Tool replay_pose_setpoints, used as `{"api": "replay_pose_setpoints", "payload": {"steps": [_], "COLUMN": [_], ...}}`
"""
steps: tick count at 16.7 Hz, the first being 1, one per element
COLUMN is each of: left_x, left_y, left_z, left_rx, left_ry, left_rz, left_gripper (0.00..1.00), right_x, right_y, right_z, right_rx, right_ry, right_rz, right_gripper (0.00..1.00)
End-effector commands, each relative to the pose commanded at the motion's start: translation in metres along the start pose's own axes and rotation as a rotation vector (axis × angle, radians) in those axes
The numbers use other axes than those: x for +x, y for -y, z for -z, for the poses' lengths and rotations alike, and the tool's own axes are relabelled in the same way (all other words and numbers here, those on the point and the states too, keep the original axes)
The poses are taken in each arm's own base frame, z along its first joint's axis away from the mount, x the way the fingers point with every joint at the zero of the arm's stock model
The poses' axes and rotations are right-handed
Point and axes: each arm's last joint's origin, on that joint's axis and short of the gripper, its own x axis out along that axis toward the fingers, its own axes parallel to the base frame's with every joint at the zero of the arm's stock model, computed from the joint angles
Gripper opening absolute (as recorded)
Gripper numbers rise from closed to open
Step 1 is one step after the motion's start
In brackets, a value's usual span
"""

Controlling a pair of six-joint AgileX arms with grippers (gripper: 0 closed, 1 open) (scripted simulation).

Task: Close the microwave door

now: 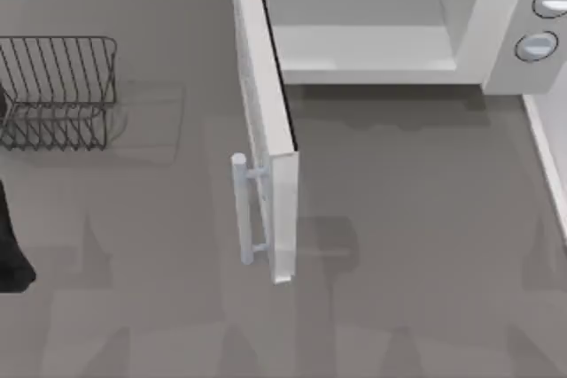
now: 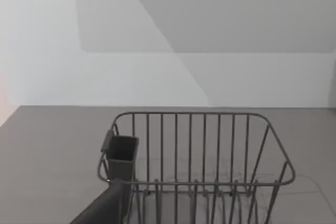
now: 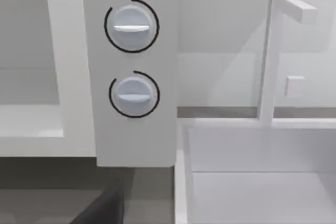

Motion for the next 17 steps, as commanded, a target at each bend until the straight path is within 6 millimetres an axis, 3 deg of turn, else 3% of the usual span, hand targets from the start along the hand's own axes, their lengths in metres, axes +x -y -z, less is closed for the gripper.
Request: {"api": "replay_pose_setpoints", "payload": {"steps": [4,7,12,17], "left_x": [0.000,0.003,0.021,0.066], "left_y": [0.001,0.005,0.018,0.041], "left_z": [-0.003,-0.017,-0.061,-0.113], "left_rx": [0.018,0.085,0.264,0.451], "left_ry": [-0.031,-0.143,-0.433,-0.756], "left_rz": [0.019,0.086,0.291,0.593], "left_gripper": [1.00,1.00,1.00,1.00], "right_x": [0.000,0.000,0.000,0.000], "right_y": [0.000,0.000,0.000,0.000], "right_z": [0.000,0.000,0.000,0.000], "right_rx": [0.000,0.000,0.000,0.000], "right_ry": [0.000,0.000,0.000,0.000], "right_rz": [0.000,0.000,0.000,0.000], "right_gripper": [1.00,1.00,1.00,1.00]}}
